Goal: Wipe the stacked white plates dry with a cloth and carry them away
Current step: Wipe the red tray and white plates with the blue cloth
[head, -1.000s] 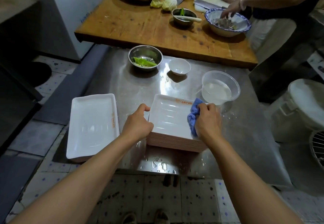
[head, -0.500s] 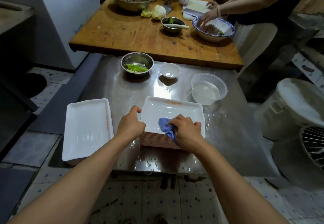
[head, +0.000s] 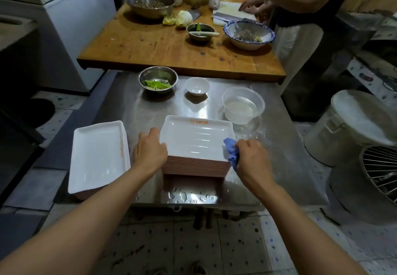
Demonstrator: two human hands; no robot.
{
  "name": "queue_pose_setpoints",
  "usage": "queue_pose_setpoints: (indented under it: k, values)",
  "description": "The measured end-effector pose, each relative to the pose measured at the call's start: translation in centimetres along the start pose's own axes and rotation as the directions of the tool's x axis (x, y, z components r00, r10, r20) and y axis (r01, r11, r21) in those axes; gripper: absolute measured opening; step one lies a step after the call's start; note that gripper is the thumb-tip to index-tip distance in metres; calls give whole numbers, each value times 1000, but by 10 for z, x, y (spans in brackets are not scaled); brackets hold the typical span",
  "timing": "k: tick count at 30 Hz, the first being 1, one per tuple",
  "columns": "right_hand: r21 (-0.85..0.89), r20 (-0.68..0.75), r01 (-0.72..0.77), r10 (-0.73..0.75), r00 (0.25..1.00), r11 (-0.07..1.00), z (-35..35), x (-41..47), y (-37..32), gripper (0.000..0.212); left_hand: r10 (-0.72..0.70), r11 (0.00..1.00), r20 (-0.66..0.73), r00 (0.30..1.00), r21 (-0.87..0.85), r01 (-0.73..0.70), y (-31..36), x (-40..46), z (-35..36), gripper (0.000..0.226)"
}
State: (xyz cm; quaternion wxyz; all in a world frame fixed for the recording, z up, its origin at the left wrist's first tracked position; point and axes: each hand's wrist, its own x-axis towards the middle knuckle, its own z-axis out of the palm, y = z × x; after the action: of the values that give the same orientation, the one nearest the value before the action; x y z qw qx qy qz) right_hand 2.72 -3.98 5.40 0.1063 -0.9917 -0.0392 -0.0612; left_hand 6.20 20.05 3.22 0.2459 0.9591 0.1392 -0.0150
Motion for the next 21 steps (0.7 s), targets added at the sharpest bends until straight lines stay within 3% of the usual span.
queue_pose_setpoints:
  k: [3,5,7,11,13,21]
  values:
    - [397,-33,-181,211,977,900,-10,-5,11,13,217,974,-122,968,97,-206,12,-15,4,42]
    - [462,-33,-231,277,960,856,-13,-5,14,14,449,890,-85,889,130,-437,22,-23,10,40]
    - [493,-36,-258,316,948,831,-16,-6,13,16,563,803,27,826,219,-554,30,-27,16,41]
    - [525,-19,-289,350,937,800,-16,-8,15,17,645,678,82,760,397,-618,43,-36,21,13]
    - [543,-13,-299,365,931,784,-15,-8,16,17,690,645,36,723,421,-638,46,-38,21,21]
    - [626,-59,-292,417,907,723,-21,-6,21,18,672,735,-70,738,186,-652,45,-43,8,21]
